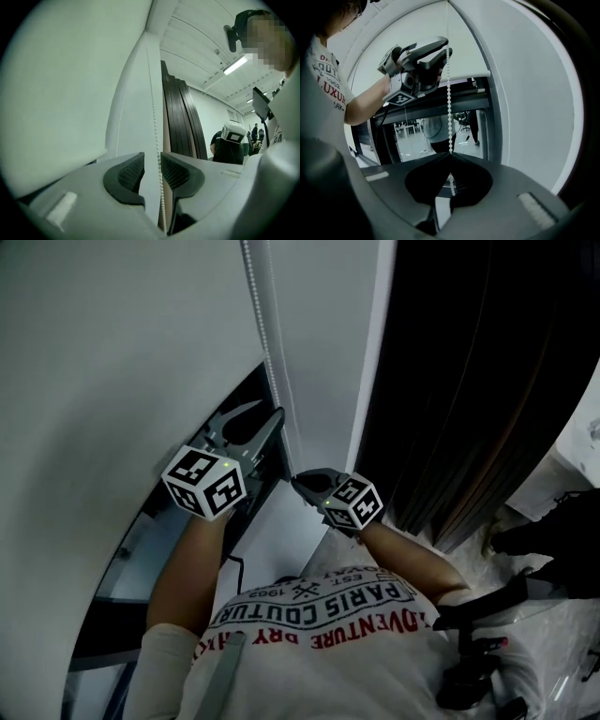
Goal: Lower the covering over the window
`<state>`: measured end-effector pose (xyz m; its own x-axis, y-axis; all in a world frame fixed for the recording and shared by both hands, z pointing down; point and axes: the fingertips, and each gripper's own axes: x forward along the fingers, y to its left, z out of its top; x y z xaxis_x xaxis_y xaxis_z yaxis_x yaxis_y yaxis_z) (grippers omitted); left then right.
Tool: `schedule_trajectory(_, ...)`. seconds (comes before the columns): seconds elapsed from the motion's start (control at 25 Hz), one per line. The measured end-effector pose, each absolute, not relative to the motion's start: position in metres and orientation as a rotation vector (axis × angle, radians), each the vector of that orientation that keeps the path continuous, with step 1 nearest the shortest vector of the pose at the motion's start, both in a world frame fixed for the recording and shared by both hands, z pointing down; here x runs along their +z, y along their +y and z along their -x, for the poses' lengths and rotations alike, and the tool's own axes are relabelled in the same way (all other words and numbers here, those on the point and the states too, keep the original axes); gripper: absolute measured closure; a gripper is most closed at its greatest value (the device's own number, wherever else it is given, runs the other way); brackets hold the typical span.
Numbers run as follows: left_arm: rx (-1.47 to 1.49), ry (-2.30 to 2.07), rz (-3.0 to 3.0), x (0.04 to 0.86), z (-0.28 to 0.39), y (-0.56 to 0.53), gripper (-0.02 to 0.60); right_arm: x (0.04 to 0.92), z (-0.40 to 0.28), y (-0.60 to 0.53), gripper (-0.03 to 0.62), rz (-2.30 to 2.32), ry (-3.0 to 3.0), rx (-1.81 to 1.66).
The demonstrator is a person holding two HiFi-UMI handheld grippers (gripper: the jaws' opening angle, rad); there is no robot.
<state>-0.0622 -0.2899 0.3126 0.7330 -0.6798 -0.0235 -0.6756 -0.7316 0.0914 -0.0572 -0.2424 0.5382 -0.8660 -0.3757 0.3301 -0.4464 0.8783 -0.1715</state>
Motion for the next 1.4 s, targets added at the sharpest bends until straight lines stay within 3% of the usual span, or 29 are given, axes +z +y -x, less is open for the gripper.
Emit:
schedule_trajectory(0.16,-0.058,-1.139,-2.864,0.299,0.055,-0.293,0.48,0.543,0.056,-0.237,0.591,-0.608,-2.758,0.355)
schedule_trajectory(0.24,-0.076,-1.139,-2.875,0.289,0.052,-0.291,0.541,0.543,0.055,-0.238,0.591,-0.612,-2.759,0.36)
schedule_trajectory(0.36,-0.066,-1.121,-2.885,0.284,0.045,-0.289,0.565,0.543,0.052,-0.24,0.591,-0.624,-2.758,0.365)
schedule_trajectory(0.68,-0.002,-1.131,-2.894,0.29,0.044,-0.287,0.569,0.549,0.053,-0.238,0.591,-0.619,-2.733,0.379)
schedule_trajectory(1.4,0.228,-1.124,-2.782,0.402,0.041,-0.27,0.571,0.65,0.028,-0.209,0.591,-0.578,-2.455,0.554)
